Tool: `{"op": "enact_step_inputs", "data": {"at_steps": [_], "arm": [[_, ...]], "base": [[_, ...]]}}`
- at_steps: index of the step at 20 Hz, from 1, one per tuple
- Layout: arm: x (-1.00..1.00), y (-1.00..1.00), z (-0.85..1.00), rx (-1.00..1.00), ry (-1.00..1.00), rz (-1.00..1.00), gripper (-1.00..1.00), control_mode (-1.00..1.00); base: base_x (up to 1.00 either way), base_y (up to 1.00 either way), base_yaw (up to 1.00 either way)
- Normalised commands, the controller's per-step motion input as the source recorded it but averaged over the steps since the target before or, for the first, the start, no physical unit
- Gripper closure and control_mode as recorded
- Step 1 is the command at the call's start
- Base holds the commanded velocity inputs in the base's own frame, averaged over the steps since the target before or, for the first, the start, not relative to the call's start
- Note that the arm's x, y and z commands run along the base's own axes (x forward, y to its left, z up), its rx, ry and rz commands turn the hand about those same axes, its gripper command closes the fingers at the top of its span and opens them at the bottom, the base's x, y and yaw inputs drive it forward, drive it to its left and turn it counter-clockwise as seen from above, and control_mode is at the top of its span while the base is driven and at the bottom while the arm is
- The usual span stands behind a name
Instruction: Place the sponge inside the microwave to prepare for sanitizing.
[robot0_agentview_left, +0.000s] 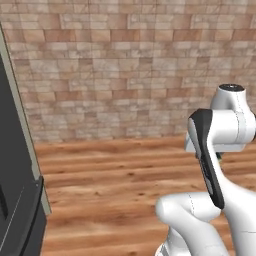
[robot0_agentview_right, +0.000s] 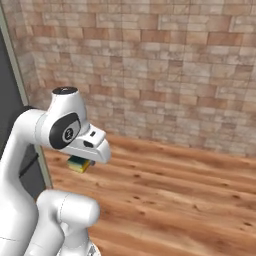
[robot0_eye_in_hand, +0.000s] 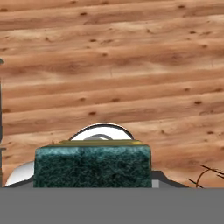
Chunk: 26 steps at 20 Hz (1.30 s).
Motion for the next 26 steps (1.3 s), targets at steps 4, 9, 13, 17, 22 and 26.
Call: {"op": "enact_step_inputs", "data": {"at_steps": [4,9,13,17,22,26], "arm": [[0.00,0.00,0.00,0.00,0.00,0.00,1.00,1.00],[0.00,0.00,0.00,0.00,0.00,0.00,1.00,1.00],[0.00,0.00,0.00,0.00,0.00,0.00,1.00,1.00],[0.00,0.00,0.00,0.00,0.00,0.00,1.00,1.00],[0.00,0.00,0.00,0.00,0.00,0.00,1.00,1.00],[0.00,0.00,0.00,0.00,0.00,0.00,1.00,1.00]], "base": [[0.46,0.00,0.46],[0.44,0.00,0.56],[0.46,-0.01,0.60],[0.55,-0.20,0.64],[0.37,-0.12,0.66],[0.10,0.00,0.67]]}}
